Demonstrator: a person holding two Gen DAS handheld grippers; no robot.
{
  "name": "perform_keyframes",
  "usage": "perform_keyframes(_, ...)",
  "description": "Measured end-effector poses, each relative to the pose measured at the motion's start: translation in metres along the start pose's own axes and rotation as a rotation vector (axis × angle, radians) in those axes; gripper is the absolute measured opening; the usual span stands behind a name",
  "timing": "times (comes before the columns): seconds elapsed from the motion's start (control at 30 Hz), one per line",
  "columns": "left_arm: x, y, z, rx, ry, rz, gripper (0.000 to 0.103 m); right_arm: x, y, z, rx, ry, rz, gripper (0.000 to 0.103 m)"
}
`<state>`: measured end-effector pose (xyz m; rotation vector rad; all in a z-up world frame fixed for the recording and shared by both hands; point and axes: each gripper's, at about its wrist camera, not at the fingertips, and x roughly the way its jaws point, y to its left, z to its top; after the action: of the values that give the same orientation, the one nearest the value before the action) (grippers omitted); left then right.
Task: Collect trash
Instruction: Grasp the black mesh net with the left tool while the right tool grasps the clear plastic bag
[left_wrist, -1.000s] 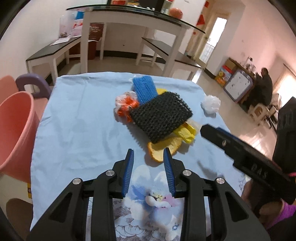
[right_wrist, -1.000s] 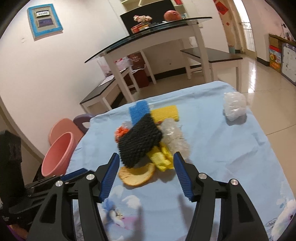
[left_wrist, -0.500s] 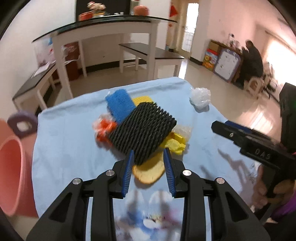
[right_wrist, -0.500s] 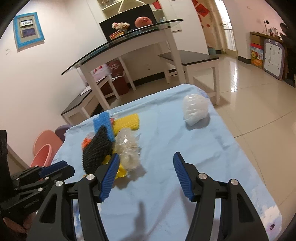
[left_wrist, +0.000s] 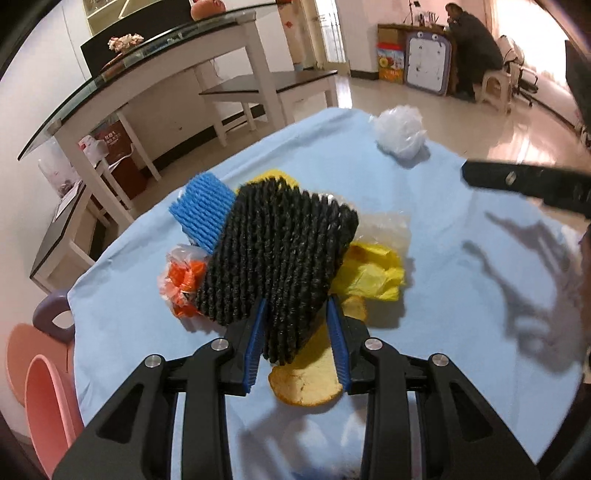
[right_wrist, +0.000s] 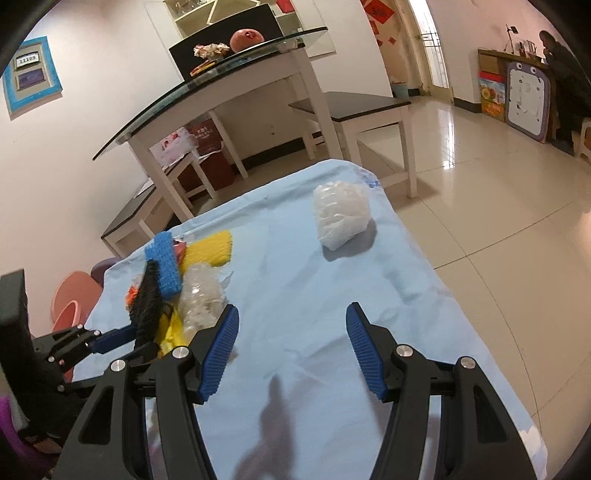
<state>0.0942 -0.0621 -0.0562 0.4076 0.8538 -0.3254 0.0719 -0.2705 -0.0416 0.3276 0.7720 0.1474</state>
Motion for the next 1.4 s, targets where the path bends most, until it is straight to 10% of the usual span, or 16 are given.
perform_keyframes(0.23, -0.002, 0.010, -0.001, -0.060, -0.053, -0.020, 0.033, 0.007, -0.008, 0.011, -0.001, -0.010, -0.009, 0.060)
perform_keyframes(0.4, -0.009, 0.018, 0.000, -0.101, -0.084, -0.034, 0.011, 0.012, -0.014, 0.026, -0.002, -0.041, -0.032, 0.060)
perform_keyframes(0.97, -0.051, 0.032, -0.011, -0.253, -0.153, -0.124, 0.010, 0.077, -0.042, 0.077, 0.081, -0.027, -0.069, 0.059)
perform_keyframes(1.13, -0.060, 0.033, -0.016, -0.269, -0.163, -0.120, 0.010, 0.090, -0.041, 0.079, 0.075, 0.010, -0.063, 0.027)
perform_keyframes(1.4, -0.075, 0.033, -0.020, -0.286, -0.194, -0.107, 0.010, 0.055, -0.031, 0.063, 0.056, 0.010, 0.004, 0.024)
